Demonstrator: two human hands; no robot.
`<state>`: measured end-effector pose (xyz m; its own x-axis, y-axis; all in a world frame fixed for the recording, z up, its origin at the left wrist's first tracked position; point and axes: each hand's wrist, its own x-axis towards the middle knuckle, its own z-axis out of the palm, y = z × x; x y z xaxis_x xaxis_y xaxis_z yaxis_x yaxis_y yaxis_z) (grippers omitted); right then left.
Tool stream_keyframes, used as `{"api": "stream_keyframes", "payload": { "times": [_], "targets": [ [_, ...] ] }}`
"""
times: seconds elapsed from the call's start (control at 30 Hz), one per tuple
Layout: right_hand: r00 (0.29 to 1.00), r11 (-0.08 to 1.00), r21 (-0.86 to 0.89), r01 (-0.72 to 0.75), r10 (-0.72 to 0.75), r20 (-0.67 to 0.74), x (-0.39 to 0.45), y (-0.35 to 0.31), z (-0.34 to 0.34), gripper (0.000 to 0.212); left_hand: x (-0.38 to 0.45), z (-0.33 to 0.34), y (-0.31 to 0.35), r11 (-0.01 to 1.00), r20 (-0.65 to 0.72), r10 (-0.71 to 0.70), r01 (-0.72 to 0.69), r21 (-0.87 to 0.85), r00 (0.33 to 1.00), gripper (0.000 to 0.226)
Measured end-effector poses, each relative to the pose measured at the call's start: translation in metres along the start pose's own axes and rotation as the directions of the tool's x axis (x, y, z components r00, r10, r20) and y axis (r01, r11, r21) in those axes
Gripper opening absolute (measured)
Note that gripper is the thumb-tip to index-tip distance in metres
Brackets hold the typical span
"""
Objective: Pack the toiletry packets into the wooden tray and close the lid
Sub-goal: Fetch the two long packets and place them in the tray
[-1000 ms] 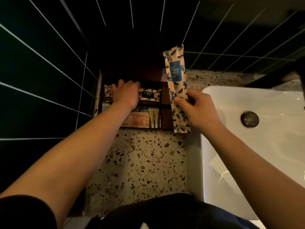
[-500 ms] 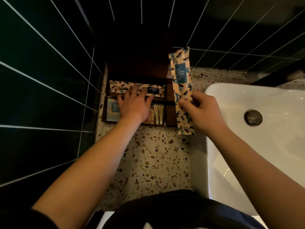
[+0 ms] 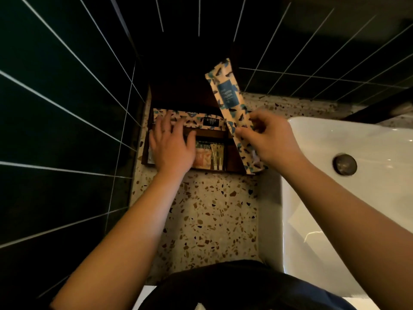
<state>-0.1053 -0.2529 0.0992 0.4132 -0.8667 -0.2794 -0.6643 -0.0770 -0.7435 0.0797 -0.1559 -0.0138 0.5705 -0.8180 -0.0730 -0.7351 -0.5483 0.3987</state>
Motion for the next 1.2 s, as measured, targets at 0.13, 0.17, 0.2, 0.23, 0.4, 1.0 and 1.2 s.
{"api": "stream_keyframes", "payload": {
  "times": [0.13,0.17,0.2,0.23,0.4,1.0,1.2],
  "targets": [
    [0.995,0.980,-0.178,0.087,-0.076,0.065,0.035,-0.015,0.015,0.027,-0.031,-0.002,-0.027,0.983,-0.030,-0.183,0.183,-0.020,0.983,0.065],
    [0.992,0.968,-0.229,0.107,-0.088,0.094,0.045,-0.017,0.022,0.028,-0.036,-0.001,-0.033,0.976,-0.021,-0.216,0.215,-0.033,0.976,0.068],
    [0.988,0.953,-0.275,0.124,-0.093,0.121,0.055,-0.018,0.030,0.028,-0.040,0.000,-0.038,0.970,-0.010,-0.238,0.237,-0.055,0.971,0.071],
    [0.985,0.939,-0.316,0.136,-0.093,0.147,0.064,-0.019,0.039,0.028,-0.042,0.000,-0.043,0.966,0.004,-0.248,0.248,-0.079,0.969,0.073],
    [0.957,0.867,-0.459,0.195,-0.067,0.281,0.097,-0.013,0.080,0.034,-0.042,0.000,-0.046,0.937,0.078,-0.264,0.275,-0.214,0.961,0.082],
    [0.952,0.629,-0.729,0.270,-0.059,0.301,0.107,-0.015,0.140,0.036,-0.039,0.005,-0.039,0.947,0.042,-0.280,0.283,-0.153,0.959,0.081],
    [0.955,0.666,-0.691,0.280,-0.120,0.270,0.103,-0.013,0.143,0.045,-0.037,0.007,-0.039,0.948,0.032,-0.285,0.287,-0.134,0.958,0.081]
  ]
}}
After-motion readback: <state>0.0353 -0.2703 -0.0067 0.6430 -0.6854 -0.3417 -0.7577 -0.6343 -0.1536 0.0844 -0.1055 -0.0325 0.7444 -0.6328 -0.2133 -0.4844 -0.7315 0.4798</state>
